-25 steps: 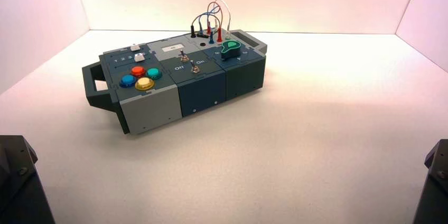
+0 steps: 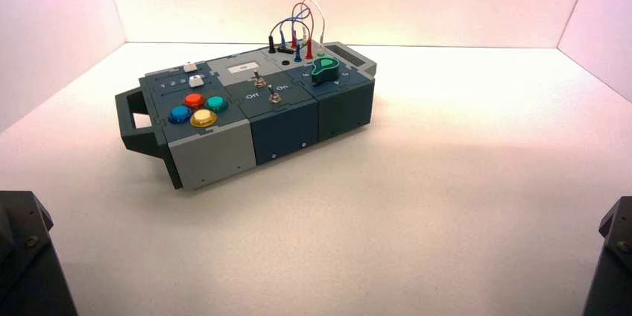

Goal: Turn the knob to position 6.

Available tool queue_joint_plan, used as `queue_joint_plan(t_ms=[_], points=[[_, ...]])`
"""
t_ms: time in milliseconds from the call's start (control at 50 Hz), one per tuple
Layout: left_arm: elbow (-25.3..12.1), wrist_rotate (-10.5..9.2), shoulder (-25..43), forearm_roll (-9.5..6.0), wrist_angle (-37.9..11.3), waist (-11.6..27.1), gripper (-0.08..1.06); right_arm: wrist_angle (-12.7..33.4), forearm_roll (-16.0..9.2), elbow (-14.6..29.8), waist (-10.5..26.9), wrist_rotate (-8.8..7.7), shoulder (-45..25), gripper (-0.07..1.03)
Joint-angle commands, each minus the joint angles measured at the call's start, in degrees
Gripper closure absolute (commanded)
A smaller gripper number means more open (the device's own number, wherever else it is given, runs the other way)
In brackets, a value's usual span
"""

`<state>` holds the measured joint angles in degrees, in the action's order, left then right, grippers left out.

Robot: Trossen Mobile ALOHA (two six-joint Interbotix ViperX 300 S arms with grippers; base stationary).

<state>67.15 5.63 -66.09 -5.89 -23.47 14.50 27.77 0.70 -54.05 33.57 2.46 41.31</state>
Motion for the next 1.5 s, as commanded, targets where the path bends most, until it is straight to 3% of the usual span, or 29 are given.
queue_joint_plan(t_ms=[20, 100, 300, 520, 680, 900, 1180, 1500], points=[[-1.23, 0.00, 2.90, -0.26, 0.70, 0.35, 1.01, -0.26, -0.44, 1.14, 0.09, 0.09, -0.26, 0.99], [-2.37, 0.00, 5.63, -1.14, 0.79, 1.32, 1.01, -0.26, -0.35, 1.14, 0.09, 0.09, -0.44, 0.99], [-7.91, -0.18, 15.91, -1.49, 0.79, 5.54, 1.01, -0.26, -0.44, 1.05, 0.09, 0.09, -1.14, 0.99], [-15.64, -0.44, 30.85, -1.76, 0.44, 13.54, 1.01, 0.53, -0.35, 1.67, -0.79, 0.35, -2.02, 0.99], [-21.62, -0.53, 41.40, -1.76, -0.44, 19.60, 1.01, 0.44, -0.44, 1.93, -4.13, 0.88, -2.11, 0.99], [-29.88, -0.26, 53.26, -1.76, -4.83, 23.12, 1.01, 0.53, -0.62, 1.85, -6.86, 1.05, -0.79, 0.99], [-40.52, 1.67, 65.92, -1.67, -15.38, 26.19, 1.01, 0.44, -0.62, 1.76, -8.61, 1.05, -0.62, 0.99], [-45.18, 2.46, 71.98, -1.76, -20.30, 31.20, 1.01, 0.44, -0.62, 1.85, -9.23, 1.05, -0.97, 0.99]])
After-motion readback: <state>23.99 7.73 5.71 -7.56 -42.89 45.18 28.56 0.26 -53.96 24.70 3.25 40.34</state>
